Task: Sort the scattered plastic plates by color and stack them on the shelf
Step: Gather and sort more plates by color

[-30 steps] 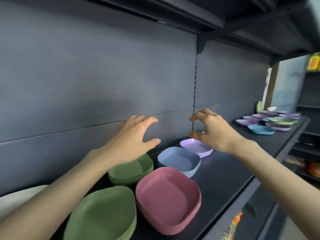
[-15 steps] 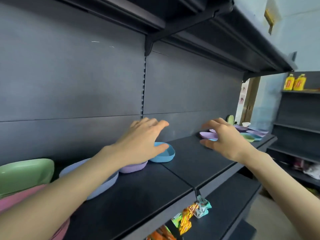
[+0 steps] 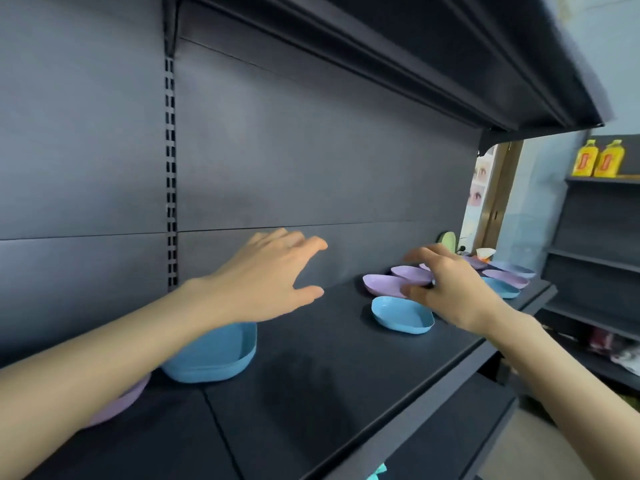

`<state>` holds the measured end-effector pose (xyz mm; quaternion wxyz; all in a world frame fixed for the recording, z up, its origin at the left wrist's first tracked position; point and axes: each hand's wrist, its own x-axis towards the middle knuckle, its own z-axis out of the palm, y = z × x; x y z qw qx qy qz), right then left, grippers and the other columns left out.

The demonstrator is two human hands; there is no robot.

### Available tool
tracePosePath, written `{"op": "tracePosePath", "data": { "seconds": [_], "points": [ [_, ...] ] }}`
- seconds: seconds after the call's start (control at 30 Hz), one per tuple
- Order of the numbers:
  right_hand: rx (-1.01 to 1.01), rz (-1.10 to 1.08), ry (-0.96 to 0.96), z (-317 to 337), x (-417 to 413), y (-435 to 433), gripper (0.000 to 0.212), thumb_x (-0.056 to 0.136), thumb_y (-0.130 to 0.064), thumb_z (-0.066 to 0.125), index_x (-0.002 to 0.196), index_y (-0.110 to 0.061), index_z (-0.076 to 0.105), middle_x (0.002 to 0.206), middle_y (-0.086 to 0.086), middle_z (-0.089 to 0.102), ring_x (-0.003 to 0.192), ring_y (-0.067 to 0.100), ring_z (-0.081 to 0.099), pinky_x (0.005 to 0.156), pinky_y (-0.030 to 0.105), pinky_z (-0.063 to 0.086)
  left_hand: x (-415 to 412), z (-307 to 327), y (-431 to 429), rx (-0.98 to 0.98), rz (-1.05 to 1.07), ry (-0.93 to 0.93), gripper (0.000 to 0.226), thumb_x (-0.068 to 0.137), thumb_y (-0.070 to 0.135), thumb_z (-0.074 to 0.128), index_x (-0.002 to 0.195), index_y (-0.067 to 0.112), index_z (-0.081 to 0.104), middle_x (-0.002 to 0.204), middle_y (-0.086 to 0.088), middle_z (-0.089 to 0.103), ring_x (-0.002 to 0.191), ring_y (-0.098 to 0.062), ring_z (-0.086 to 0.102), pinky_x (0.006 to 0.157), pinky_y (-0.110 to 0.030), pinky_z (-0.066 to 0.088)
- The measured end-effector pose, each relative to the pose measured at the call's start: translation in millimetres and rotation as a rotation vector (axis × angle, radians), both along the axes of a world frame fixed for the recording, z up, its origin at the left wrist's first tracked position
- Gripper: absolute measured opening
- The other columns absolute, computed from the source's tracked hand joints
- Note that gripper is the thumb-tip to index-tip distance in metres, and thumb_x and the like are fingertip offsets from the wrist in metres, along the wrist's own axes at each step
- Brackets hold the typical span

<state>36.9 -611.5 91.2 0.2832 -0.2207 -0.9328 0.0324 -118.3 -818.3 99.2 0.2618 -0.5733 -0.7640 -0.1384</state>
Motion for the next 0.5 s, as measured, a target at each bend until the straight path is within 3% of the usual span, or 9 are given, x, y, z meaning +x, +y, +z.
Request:
{"op": "tracePosePath", "data": {
  "seconds": [0.13, 0.27, 0.5],
  "points": [
    [0.026, -0.053, -0.022, 5, 6, 81, 0.042, 0.084, -0.029, 0.065, 0.123, -0.017, 0.054, 0.124, 0.002, 0.050, 0.109, 0.023, 0.049, 0.079, 0.026, 0.034, -3, 2, 95, -0.005, -0.061, -0.030, 0.057, 0.090, 0.050, 0.048, 0.140, 0.028, 0.029, 0.126, 0.006, 0.048, 0.118, -0.016, 0.039, 0.097, -0.029, 0.030],
    [0.002, -0.097, -0.028, 2, 23, 152, 0.042, 0.084, -0.029, 0.066, 0.122, -0.014, 0.055, 0.120, 0.003, 0.053, 0.106, 0.025, 0.052, 0.089, 0.037, 0.042, 6, -3, 184, -0.049, -0.119, -0.046, 0.056, 0.090, 0.049, 0.048, 0.139, 0.027, 0.031, 0.127, 0.005, 0.049, 0.117, -0.018, 0.041, 0.097, -0.032, 0.032],
    [-0.040, -0.048, -0.059, -25, 33, 275, 0.047, 0.083, -0.032, 0.068, 0.125, -0.017, 0.054, 0.127, 0.003, 0.051, 0.114, 0.023, 0.048, 0.092, 0.033, 0.042, 31, -37, 301, -0.099, -0.092, -0.105, 0.050, 0.089, 0.047, 0.050, 0.133, 0.028, 0.038, 0.117, 0.006, 0.054, 0.107, -0.019, 0.046, 0.092, -0.033, 0.036]
  ]
}}
